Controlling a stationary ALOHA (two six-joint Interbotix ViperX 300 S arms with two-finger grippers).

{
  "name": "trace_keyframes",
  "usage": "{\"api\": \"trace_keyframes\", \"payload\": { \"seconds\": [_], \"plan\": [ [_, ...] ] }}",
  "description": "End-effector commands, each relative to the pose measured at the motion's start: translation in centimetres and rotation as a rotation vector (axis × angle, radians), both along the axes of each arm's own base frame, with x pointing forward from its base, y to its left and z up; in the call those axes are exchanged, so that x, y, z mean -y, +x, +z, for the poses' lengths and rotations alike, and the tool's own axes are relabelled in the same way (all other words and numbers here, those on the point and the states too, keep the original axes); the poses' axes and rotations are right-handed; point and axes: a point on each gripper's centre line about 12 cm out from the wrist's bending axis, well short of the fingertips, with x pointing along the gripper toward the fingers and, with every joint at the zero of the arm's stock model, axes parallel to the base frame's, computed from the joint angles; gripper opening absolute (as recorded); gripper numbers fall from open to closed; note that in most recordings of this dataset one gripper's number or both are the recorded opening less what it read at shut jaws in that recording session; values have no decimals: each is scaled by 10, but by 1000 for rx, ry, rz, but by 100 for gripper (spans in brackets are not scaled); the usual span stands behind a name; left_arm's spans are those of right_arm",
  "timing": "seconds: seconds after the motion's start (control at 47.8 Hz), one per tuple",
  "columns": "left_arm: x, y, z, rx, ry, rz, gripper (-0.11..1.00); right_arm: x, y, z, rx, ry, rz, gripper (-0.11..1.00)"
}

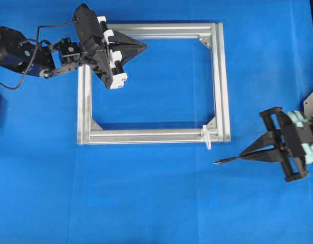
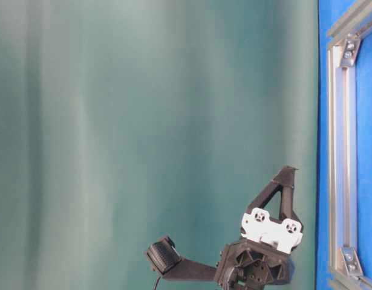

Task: Insert the wire through the string loop located on the right side.
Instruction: 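Move the right gripper right, aligning the plug with the white zip-tie loop, then push the USB plug leftward through the white zip-tie loop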

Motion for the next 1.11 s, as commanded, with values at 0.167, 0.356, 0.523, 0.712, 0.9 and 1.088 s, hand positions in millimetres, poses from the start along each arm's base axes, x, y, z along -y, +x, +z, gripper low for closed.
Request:
{"api": "trace_keyframes", "payload": {
  "seconds": [0.167, 0.356, 0.523, 0.712, 0.9, 1.088],
  "plan": [
    [0, 3, 15, 44, 13, -3, 0, 2, -5, 6, 34, 14, 0, -4],
    [0, 4, 16, 47, 14, -3, 0, 11, -3, 4, 33, 7, -45, -4],
    [0, 5, 16, 48, 15, -5, 0, 26, 0, 3, 36, 2, -120, -4],
    [0, 4, 16, 47, 13, -4, 0, 34, 2, 4, 42, 2, -160, -4],
    [0, 4, 16, 47, 13, -6, 0, 34, 2, 5, 49, 3, -162, -4],
    [0, 5, 16, 49, 14, -6, 0, 34, 2, 5, 49, 3, -162, -4]
  ]
}}
